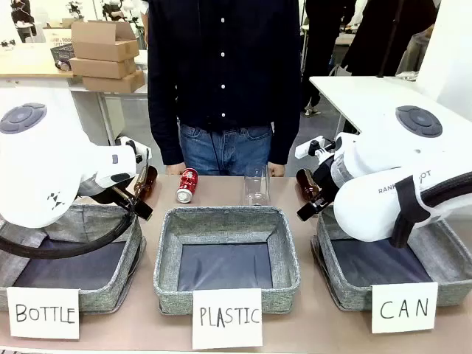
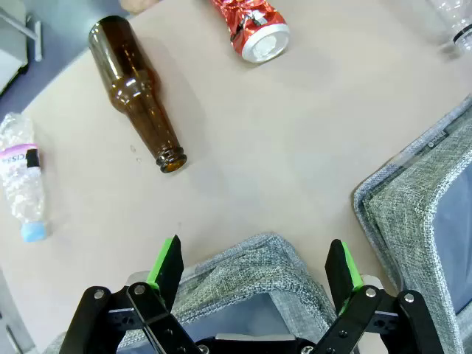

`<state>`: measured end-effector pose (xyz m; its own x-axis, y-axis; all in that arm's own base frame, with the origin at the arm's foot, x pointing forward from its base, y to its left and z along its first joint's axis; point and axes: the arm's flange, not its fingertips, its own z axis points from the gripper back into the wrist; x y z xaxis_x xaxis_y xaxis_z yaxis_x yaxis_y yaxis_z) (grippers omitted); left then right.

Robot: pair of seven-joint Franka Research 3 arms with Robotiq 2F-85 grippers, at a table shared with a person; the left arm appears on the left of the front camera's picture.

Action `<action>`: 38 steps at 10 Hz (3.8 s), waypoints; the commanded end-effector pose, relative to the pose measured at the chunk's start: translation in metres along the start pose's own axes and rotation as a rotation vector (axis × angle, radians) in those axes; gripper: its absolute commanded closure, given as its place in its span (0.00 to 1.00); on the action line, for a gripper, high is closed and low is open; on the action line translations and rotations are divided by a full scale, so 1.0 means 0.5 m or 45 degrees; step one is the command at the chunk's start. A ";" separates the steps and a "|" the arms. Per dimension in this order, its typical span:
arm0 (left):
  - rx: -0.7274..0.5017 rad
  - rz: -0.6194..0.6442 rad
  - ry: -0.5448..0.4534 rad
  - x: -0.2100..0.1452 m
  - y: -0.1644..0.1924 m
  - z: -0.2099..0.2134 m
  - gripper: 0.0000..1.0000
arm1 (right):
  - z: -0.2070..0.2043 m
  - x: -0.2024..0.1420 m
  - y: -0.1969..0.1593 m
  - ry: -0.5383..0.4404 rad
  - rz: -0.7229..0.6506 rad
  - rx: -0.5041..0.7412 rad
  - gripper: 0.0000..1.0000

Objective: Sort the can waste into the basket.
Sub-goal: Pick up the can waste from the table and place it in the right Fabric basket.

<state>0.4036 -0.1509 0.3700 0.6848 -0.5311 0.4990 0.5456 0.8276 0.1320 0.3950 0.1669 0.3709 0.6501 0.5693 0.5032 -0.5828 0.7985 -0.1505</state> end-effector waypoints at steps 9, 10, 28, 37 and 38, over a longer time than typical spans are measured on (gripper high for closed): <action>0.000 0.000 0.000 0.000 0.000 0.000 0.00 | 0.000 0.000 0.000 0.000 0.000 0.000 0.00; 0.000 0.000 0.000 0.000 0.000 0.000 0.00 | 0.000 0.000 0.000 0.000 0.000 0.000 0.00; -1.343 0.820 0.000 -0.108 0.260 0.312 0.00 | 0.294 -0.048 -0.261 -0.170 -1.111 1.895 0.00; -1.407 0.938 -0.123 -0.140 0.304 0.292 0.00 | 0.285 -0.104 -0.295 -0.266 -0.905 1.830 0.00; -1.407 0.938 -0.123 -0.140 0.304 0.292 0.00 | 0.285 -0.104 -0.295 -0.266 -0.905 1.830 0.00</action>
<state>0.3651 0.0378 0.4807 0.9793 0.0475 0.1967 0.1731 0.3070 -0.9359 0.3756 -0.0073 0.4874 0.9740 0.0506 0.2209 -0.2205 -0.0129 0.9753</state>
